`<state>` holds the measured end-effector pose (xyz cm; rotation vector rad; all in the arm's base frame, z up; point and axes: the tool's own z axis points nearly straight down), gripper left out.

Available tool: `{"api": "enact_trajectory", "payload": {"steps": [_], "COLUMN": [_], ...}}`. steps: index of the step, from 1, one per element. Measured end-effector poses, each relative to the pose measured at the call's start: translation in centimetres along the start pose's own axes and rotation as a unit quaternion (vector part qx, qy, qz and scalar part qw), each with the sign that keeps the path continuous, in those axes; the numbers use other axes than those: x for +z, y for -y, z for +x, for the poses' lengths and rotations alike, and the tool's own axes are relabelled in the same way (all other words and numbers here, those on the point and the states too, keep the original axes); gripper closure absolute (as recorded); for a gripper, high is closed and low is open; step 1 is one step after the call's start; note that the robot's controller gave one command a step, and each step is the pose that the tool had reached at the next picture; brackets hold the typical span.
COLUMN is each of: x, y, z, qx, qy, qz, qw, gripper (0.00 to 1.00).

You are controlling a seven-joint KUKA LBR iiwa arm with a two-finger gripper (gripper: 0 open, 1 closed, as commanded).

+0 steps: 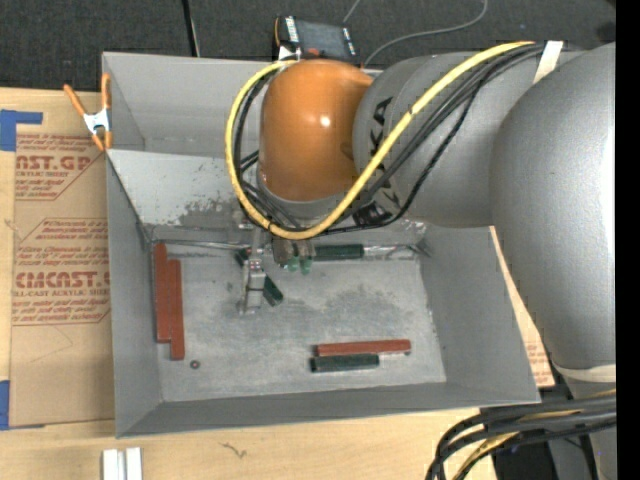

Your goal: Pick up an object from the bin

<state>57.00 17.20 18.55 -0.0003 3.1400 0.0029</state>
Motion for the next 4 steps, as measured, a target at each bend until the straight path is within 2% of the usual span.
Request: {"api": "enact_trajectory", "payload": {"steps": [1, 2, 3, 4], "x": [5.6, 11.8, 11.5, -14.2], "y": [7.2, 6.7, 6.7, 7.6], "z": [0.1, -2.0, -2.1, -2.1], "qx": [0.06, 0.15, 0.15, 0.159], "qy": [-0.0025, -0.002, -0.0002, 0.0045], "qz": [0.002, 0.001, 0.0, -0.001], "qw": [0.9982, 0.9886, 0.9886, 0.9872], "gripper": [0.0, 0.0, 1.0, 1.0]}}
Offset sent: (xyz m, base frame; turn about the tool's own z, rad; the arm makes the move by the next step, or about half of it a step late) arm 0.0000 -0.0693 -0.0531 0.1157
